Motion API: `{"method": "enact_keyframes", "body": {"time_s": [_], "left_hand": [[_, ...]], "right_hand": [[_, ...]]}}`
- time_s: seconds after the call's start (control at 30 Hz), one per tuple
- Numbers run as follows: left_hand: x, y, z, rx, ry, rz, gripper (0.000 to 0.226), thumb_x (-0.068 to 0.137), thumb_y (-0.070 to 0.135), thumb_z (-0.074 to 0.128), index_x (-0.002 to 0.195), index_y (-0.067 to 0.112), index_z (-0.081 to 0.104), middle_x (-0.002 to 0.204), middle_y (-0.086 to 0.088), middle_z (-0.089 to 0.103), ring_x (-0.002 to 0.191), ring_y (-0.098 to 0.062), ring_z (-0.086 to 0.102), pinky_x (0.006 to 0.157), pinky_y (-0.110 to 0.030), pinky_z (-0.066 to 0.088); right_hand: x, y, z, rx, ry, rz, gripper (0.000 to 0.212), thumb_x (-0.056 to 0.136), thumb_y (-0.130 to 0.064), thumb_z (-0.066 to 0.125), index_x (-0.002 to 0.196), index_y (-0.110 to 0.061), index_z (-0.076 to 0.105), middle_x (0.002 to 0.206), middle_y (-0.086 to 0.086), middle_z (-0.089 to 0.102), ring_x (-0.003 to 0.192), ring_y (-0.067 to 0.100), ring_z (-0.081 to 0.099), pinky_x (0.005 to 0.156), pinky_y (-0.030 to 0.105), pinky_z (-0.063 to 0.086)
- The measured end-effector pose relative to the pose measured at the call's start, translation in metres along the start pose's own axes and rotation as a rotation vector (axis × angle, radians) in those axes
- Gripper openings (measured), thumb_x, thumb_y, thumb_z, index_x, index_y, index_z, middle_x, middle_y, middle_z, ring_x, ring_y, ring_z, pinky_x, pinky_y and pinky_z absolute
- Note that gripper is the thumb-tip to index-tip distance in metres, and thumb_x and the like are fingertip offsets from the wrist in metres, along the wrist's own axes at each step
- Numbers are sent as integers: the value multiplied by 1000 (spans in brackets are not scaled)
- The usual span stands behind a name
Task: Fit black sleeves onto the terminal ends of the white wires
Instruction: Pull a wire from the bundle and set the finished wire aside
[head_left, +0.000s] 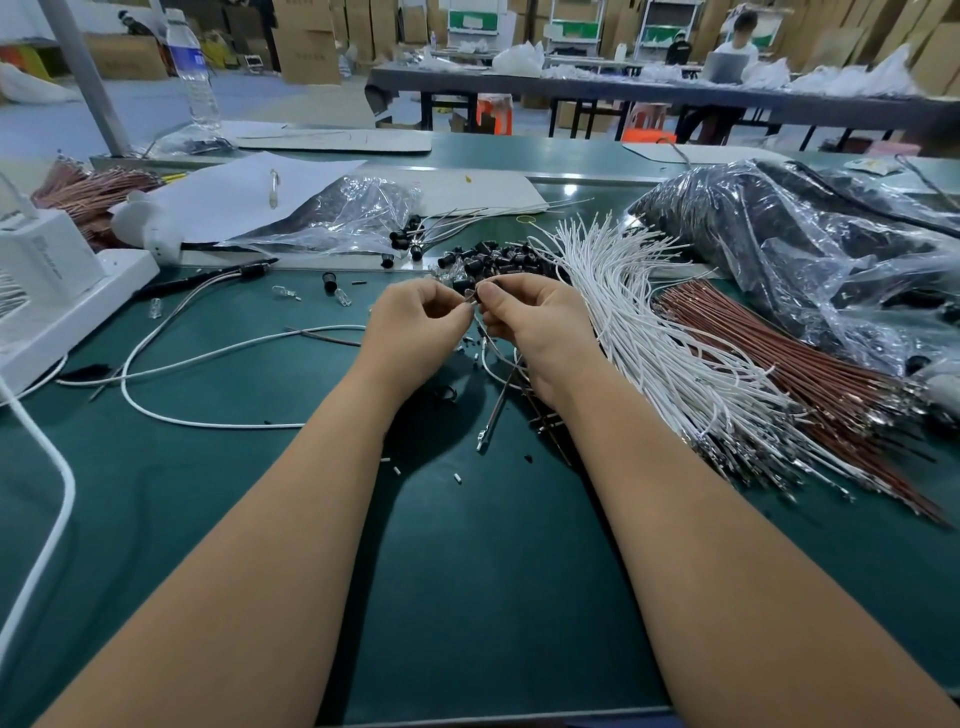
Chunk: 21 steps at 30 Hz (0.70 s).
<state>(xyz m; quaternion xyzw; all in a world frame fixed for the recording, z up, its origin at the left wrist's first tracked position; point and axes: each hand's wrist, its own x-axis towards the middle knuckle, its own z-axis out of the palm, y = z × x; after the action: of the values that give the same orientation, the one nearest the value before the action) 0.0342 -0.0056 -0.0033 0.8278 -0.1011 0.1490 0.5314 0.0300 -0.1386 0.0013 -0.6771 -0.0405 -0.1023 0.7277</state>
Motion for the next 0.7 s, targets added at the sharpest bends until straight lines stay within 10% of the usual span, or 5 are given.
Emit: {"method": "enact_keyframes", "body": {"time_s": [0.7], "left_hand": [[2,-1,-1,-291,-105,-65,8,89,5,64,83,10,67,76,-4,68,70,-9,60,74,-19,49]], "right_hand": [[-2,2,0,-6,-44,9,10,88,-11,69,78,-12,67,61,0,63,51,6,54,51,19,46]]}}
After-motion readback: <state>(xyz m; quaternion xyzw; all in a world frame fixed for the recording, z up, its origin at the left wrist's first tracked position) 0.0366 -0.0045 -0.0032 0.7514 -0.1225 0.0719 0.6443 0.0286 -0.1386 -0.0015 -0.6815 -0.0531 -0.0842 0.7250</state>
